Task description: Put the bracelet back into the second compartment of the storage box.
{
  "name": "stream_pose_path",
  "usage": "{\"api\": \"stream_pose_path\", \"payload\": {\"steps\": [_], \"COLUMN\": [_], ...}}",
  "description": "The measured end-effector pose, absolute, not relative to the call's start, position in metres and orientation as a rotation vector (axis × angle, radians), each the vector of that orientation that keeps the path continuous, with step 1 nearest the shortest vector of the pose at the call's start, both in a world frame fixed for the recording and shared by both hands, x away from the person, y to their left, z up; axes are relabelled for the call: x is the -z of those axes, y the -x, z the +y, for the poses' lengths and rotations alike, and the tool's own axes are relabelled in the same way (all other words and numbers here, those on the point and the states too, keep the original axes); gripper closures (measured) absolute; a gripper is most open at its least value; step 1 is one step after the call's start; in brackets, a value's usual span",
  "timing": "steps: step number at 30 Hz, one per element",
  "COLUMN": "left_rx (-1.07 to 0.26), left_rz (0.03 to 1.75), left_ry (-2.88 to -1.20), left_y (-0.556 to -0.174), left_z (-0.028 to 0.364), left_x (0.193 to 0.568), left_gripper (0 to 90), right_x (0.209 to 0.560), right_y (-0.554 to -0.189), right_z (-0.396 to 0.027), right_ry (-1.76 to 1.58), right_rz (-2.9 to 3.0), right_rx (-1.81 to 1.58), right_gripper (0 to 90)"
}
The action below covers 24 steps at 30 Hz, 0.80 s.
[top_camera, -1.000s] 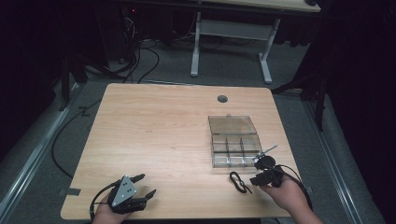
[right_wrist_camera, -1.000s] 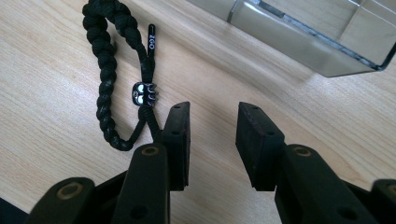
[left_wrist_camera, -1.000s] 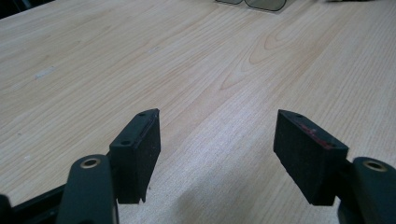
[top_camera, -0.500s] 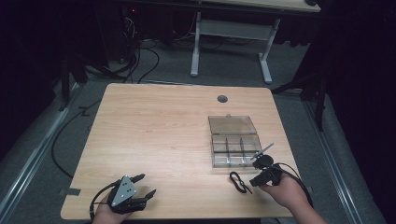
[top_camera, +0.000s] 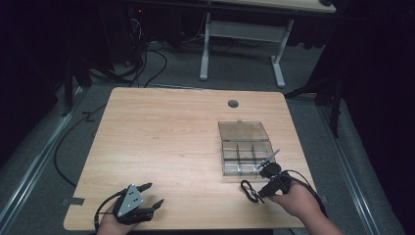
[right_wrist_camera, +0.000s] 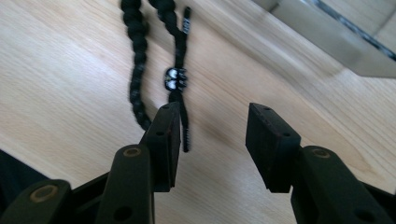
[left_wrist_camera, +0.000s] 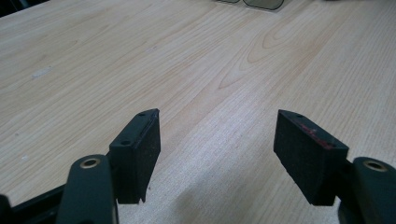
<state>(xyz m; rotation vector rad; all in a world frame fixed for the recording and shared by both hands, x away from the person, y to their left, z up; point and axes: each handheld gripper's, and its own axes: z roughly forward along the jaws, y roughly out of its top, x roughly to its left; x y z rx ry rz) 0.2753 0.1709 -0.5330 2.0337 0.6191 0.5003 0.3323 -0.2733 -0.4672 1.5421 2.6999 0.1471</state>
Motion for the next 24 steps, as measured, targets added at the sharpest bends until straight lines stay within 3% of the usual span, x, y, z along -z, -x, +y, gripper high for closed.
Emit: {"api": "stream_pose_path", "payload": {"steps": [9,24], "left_rx": [-0.498,-0.496], "left_rz": [0.614,0.611], "left_ry": [-2.042,-2.05], "left_y": [-0.275,-0.276], "left_z": [0.17,0.169], "left_x": [0.533,0.533], "left_gripper": [32.4,32.4], "right_x": [0.466,0.487], "right_y": [-0.332,-0.342], "right_z": [-0.259,-0.237], "right_ry": [-1.517,-1.531], "right_rz": [2.74,2.75], "right_rx": [-0.149,-0.129], "right_gripper": [47.7,43.2]}}
